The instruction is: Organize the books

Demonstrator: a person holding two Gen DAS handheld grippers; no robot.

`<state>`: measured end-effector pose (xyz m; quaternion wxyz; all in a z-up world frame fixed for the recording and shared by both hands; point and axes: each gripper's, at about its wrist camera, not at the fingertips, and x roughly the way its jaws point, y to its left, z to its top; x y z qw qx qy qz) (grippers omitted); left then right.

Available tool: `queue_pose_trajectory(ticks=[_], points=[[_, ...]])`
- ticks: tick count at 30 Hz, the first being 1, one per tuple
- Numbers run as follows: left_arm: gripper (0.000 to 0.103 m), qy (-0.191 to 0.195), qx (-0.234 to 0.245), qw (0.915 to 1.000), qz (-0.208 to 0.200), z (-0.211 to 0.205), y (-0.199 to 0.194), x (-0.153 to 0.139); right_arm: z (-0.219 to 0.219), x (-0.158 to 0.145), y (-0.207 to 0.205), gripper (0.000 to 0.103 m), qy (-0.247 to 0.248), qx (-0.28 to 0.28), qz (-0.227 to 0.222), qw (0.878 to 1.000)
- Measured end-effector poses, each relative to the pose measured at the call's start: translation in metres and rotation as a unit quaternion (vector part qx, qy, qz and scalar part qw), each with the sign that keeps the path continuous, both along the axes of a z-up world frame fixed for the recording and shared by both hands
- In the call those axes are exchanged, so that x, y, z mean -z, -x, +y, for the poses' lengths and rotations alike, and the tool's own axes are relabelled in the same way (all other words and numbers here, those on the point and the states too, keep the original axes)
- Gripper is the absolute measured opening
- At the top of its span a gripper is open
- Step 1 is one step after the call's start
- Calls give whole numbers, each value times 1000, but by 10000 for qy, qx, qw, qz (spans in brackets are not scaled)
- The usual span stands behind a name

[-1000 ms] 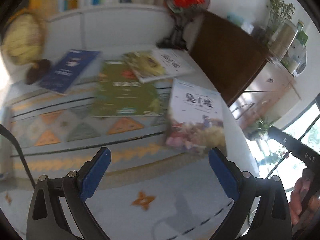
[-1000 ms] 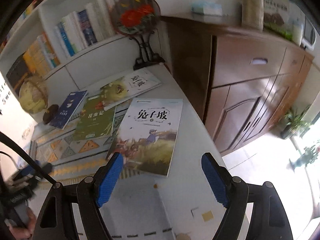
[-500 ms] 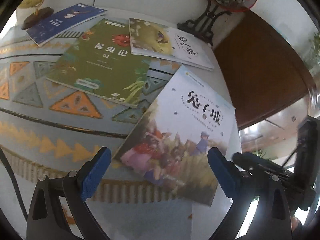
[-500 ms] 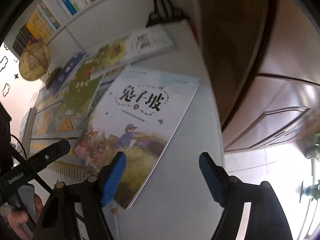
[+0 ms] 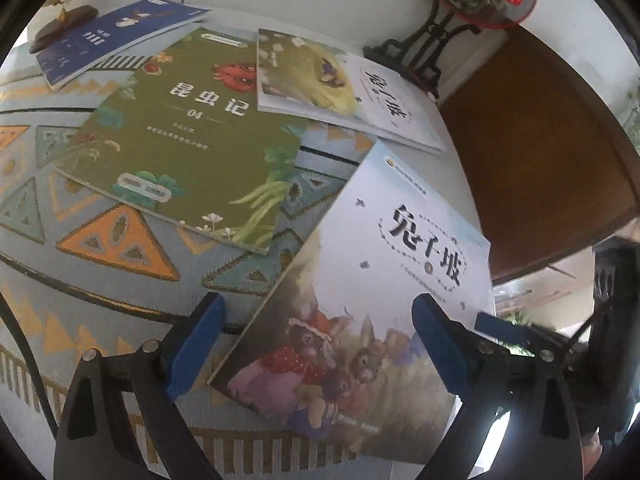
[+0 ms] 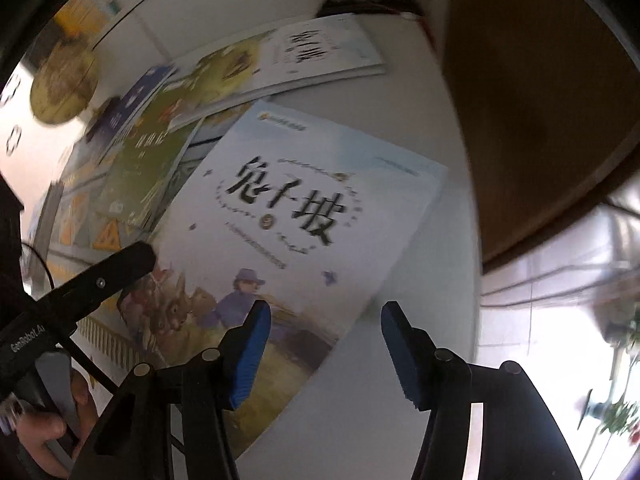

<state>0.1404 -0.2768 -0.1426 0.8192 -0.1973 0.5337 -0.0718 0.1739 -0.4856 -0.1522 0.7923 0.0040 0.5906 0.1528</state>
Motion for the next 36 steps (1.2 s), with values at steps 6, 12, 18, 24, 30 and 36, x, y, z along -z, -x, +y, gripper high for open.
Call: queue_pose_trajectory(ticks=[6,12,18,24,30,36], points=[[93,330,-20,9994,-38,-5,25,-2,10,1,-6,57,226,-450,-105,9987],[93,976,-120,9950,184,-31,74,-1,9,1,-21,57,142,-1109,-234,9935],[92,1164,-1017,9877,227,-56,99,-2,14,4,-35,58,-34,-1843,-373,9822],[92,869,-1627,9826,228,-63,91,-1,0,1,-26,58,-302,-2358,-78,9713],[94,227,-1689,9848,336,-77,80,-4,-5,5,-15,58,-317,-2559,-33,9662],[94,-514,-1503,9859,522,-92,75,-2,-5,6,-13,57,-257,-2754,-91,9609]])
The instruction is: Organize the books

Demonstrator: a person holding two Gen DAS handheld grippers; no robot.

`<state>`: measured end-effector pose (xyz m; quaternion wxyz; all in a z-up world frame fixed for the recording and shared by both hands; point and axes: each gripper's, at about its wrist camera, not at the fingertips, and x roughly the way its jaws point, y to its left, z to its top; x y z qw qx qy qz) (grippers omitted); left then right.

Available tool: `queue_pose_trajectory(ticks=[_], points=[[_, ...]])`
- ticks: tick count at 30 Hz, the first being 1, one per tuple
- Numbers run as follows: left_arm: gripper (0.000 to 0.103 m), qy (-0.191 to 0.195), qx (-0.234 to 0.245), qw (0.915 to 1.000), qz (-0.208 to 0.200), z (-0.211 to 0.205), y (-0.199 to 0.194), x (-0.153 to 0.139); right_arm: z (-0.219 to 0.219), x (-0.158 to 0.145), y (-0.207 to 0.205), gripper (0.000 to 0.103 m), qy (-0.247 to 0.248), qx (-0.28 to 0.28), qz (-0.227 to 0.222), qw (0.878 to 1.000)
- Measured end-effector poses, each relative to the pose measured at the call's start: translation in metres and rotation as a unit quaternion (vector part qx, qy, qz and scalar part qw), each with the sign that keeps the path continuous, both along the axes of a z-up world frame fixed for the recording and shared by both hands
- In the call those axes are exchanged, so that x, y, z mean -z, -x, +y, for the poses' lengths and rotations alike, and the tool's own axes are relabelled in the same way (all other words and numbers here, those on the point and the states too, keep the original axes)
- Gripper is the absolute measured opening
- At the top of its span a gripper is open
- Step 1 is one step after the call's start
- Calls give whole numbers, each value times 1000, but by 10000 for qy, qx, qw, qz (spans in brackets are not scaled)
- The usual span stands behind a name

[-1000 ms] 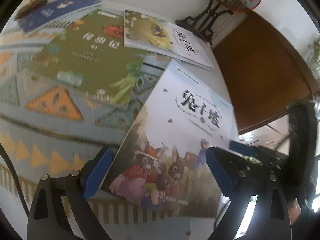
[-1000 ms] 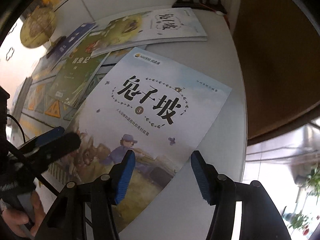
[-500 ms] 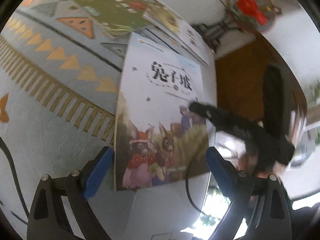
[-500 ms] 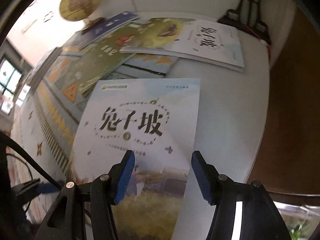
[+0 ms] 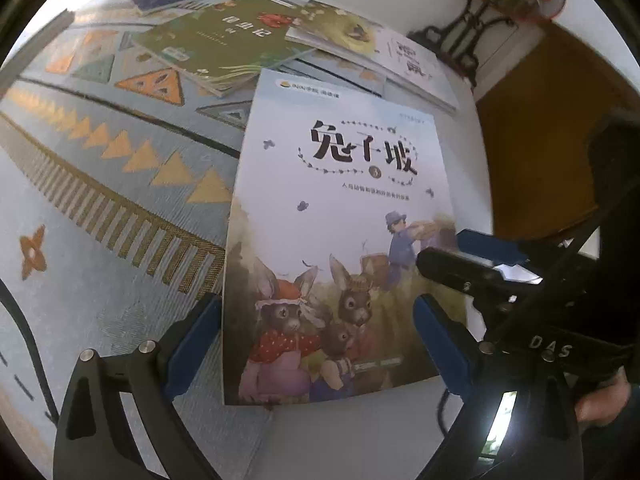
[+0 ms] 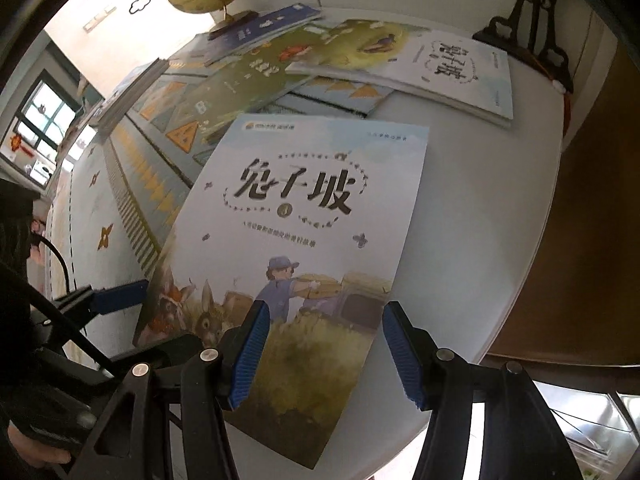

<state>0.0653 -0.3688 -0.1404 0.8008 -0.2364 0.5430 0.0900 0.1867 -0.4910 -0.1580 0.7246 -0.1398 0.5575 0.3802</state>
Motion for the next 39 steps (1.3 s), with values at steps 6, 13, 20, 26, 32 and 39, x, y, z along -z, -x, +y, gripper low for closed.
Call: queue_pose_trajectory(ticks=[6,13,20,26,32,39], points=[[92,587,-143,9975,-362,11,12,-4,-4,-3,0,56,-51,-127,-21,9999],[91,2257,-625,9585,-1629,18,45,-24,-13,-12,-10,58,-155,-171,-196,9995],[67,2143,-598,9632,-1506,4,22,-17,-9,0,-3,58,-151,-320,36,9994],[46,2634,-916,9482,-1519,14,26,0,-11,0,-4,58,-169,-340,35,9993],[69,3234,-941,9319,-1345,19,32,11,-17,0,-13,59,-406,-264,327,9983],[77,3582,-812,9190,-1436,19,38,12,-26,2,-27,59,-700,16,804,9943]])
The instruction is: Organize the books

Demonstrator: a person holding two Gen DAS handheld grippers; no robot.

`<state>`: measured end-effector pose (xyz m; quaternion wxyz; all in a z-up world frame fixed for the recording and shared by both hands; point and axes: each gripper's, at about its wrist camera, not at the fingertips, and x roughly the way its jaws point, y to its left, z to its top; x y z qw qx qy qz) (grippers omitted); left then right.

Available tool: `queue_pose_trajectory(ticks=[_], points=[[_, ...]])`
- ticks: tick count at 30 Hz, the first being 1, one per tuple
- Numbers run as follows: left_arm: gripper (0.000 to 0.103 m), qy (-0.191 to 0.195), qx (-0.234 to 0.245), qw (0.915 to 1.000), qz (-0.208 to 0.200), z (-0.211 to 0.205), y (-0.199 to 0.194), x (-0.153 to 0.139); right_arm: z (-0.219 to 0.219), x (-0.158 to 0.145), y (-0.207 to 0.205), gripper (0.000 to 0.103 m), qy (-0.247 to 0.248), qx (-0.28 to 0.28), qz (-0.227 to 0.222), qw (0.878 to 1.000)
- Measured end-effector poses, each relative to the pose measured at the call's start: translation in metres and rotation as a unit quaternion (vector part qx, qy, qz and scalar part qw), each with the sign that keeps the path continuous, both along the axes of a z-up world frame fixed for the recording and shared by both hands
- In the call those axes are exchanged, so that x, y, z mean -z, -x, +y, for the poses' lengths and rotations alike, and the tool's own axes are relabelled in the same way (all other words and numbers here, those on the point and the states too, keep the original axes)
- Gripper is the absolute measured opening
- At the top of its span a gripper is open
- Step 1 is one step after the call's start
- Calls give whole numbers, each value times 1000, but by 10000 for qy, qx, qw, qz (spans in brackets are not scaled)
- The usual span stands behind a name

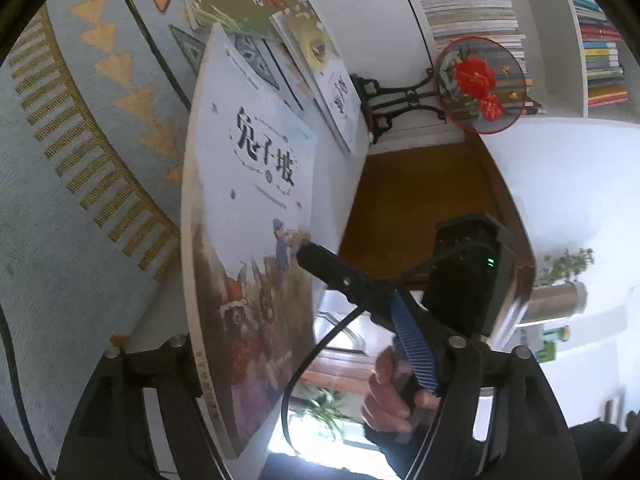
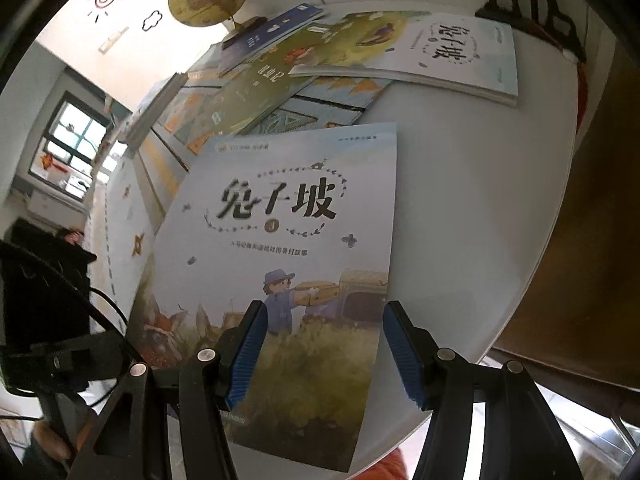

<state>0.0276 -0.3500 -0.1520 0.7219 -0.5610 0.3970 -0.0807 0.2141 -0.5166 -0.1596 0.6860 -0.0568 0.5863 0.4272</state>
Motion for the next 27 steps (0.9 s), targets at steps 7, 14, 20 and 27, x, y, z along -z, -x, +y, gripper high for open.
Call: queue_pose_trajectory(ticks=[7,14,20,27], points=[[81,196,-611,9979,76,20,15,13,-1,-1,3,59,-74,-121,2,9999],[33,-86,-593,9958,699,9,9,27,2,-2,10,60,-39,-239,-86,9997],[30,59,-680,9966,453,-1,-5,17,3,-5,11,61,-143,-210,6,9997],[30,1304,-1223,9839,40,18,4,36,2,-4,11,64,-260,-236,220,9991]])
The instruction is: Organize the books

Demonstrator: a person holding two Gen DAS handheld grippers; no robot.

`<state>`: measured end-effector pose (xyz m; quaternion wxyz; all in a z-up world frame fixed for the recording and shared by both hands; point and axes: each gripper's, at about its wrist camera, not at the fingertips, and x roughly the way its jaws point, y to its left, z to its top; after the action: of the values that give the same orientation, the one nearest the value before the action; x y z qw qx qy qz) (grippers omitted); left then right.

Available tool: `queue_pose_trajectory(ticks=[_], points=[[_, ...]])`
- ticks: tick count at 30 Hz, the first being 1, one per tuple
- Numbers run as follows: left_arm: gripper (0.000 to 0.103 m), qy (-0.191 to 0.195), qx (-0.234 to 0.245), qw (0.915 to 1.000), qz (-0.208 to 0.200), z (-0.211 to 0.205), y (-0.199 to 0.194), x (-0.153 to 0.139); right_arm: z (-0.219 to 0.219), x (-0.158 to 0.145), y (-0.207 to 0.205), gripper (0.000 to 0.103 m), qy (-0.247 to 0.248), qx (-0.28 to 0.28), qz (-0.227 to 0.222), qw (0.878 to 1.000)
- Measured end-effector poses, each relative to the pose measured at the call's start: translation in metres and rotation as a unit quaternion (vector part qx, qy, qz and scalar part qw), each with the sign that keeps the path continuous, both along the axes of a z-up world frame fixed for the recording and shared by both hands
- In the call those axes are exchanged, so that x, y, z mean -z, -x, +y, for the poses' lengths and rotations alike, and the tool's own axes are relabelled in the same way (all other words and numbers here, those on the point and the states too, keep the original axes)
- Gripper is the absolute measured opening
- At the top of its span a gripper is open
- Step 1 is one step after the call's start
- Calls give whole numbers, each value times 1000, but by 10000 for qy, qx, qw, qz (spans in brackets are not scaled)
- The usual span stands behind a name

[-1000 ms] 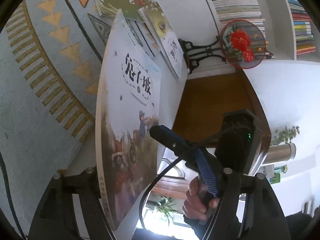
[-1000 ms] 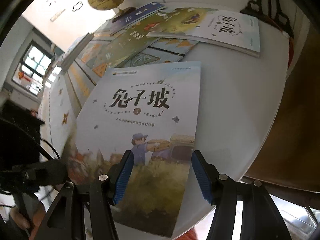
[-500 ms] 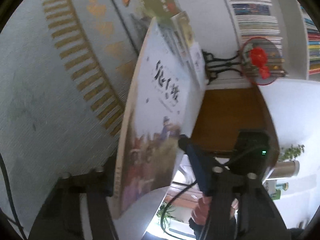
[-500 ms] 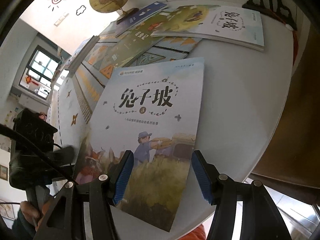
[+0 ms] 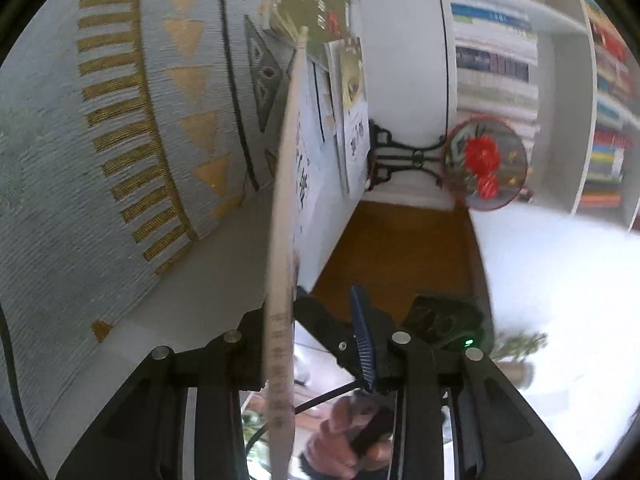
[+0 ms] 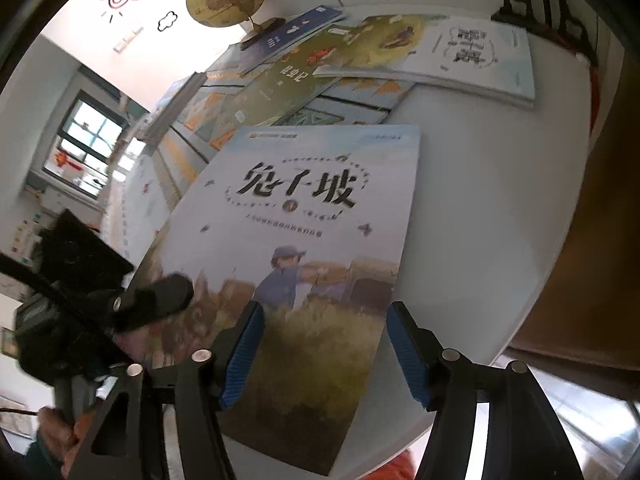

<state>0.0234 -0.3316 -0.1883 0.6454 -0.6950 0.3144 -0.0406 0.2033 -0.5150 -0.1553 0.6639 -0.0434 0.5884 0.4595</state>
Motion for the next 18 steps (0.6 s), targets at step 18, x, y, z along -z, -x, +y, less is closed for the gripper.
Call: queue_pose_trajectory(ticks=[18], points=[[29,-1178,349,9891,807,-8,-10,-15,4,-15,9,33,-334,36,0,9994]])
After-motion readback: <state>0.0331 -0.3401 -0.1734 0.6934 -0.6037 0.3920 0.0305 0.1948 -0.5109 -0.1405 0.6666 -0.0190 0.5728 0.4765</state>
